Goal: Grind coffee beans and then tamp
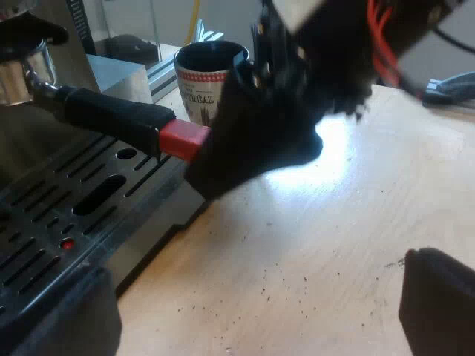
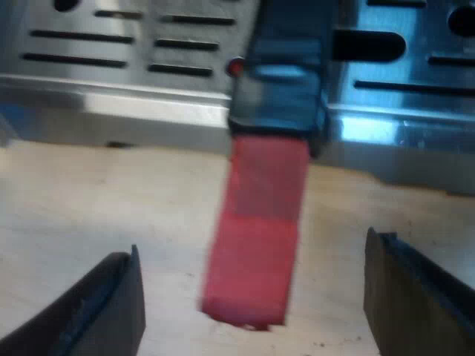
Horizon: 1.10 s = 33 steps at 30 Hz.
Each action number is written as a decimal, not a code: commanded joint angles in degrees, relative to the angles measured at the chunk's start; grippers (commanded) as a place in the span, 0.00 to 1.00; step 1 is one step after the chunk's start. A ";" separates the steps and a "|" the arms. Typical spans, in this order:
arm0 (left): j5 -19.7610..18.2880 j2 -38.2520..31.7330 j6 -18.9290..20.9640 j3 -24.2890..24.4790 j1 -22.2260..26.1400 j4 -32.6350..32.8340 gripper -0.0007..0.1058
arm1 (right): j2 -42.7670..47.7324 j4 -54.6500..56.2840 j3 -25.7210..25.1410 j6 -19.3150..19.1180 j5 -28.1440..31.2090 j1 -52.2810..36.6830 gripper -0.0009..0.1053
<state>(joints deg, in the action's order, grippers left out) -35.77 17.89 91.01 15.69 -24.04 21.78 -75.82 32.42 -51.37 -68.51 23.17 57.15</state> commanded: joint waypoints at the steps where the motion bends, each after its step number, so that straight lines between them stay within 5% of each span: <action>1: 0.07 -0.24 -0.14 0.13 -0.26 -0.93 0.74 | 0.25 -5.46 3.88 -1.15 0.25 -0.28 0.61; 18: 0.07 -0.24 -0.14 0.13 -0.26 -0.93 0.74 | -0.43 -20.17 9.36 -8.79 5.14 -1.08 0.61; 33: 0.07 -0.24 -0.14 0.13 -0.26 -0.93 0.74 | -4.31 -26.07 9.36 -8.90 5.24 -1.66 0.61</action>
<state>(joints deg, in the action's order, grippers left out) -35.68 17.89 91.01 15.69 -24.04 21.78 -80.36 7.11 -41.92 -76.59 28.21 55.61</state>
